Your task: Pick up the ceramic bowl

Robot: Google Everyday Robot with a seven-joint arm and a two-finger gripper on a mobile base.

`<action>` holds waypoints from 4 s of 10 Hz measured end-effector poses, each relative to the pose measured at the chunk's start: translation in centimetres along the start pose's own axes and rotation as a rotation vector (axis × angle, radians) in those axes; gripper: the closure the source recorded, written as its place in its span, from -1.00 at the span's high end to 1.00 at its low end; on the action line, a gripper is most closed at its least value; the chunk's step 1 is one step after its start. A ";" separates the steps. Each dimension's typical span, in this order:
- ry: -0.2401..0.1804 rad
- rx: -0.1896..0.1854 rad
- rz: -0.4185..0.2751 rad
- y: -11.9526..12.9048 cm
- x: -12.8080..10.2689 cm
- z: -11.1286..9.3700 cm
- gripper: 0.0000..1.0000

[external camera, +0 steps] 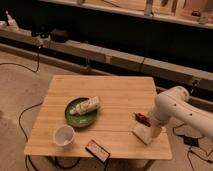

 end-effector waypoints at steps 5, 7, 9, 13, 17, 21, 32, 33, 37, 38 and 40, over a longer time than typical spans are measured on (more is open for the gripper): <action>0.000 0.000 0.000 0.0 0.0 0.0 0.34; 0.000 0.000 0.000 0.0 0.0 0.0 0.34; 0.000 0.000 0.000 0.0 0.0 0.0 0.34; 0.000 0.000 0.000 0.0 0.0 0.0 0.34; 0.000 0.000 0.000 0.0 0.0 0.0 0.34; -0.002 0.003 -0.011 -0.1 -0.1 0.1 0.34; -0.228 0.158 -0.728 -8.5 -19.5 -1.1 0.34; -0.245 0.154 -0.758 -8.3 -20.5 -1.1 0.34; -0.254 0.150 -0.777 -8.2 -21.0 -1.1 0.34; -0.253 0.150 -0.781 -8.2 -21.0 -1.1 0.34; -0.255 0.157 -0.834 -8.3 -21.8 -0.5 0.34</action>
